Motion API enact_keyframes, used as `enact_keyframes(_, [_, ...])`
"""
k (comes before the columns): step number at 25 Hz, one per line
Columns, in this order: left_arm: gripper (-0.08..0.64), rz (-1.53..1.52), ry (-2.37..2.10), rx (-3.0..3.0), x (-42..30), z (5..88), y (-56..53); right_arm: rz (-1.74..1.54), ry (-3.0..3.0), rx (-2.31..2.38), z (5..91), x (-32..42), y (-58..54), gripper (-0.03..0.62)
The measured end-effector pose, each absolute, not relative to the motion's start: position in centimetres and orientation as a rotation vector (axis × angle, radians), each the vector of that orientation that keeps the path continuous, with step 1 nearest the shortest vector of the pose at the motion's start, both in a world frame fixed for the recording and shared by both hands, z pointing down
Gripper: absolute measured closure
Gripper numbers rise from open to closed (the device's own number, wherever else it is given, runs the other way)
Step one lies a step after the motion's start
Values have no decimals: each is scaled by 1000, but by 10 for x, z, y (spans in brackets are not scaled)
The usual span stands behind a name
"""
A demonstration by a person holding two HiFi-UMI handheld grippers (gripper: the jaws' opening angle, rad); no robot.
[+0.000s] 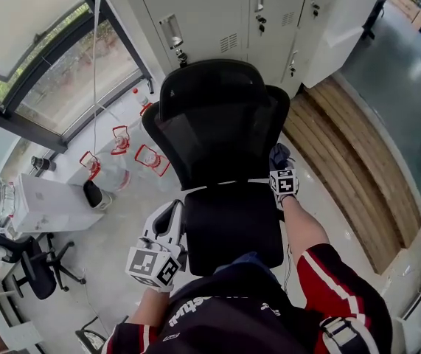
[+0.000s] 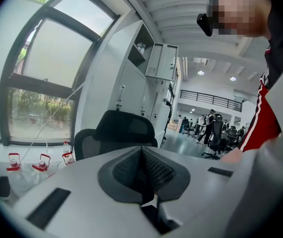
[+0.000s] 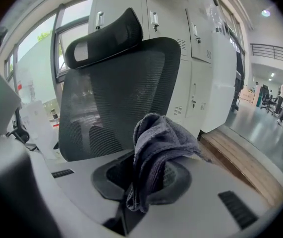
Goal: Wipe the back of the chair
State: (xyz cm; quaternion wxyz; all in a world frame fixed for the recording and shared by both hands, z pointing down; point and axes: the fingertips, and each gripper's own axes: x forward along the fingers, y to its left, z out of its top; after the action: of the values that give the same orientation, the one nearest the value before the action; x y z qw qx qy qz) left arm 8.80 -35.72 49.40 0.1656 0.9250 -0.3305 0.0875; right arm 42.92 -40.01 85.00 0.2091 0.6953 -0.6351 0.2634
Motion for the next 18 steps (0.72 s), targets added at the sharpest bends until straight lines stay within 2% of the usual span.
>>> enact_keyframes(6, [535,237,-1043,2591,54,497,-356,751,-1792,1927,851,399,-427,520])
enact_keyframes(18, [535,183,-1252,2482,-33,495,-349,657,-1962,1674,848,270,-483,520])
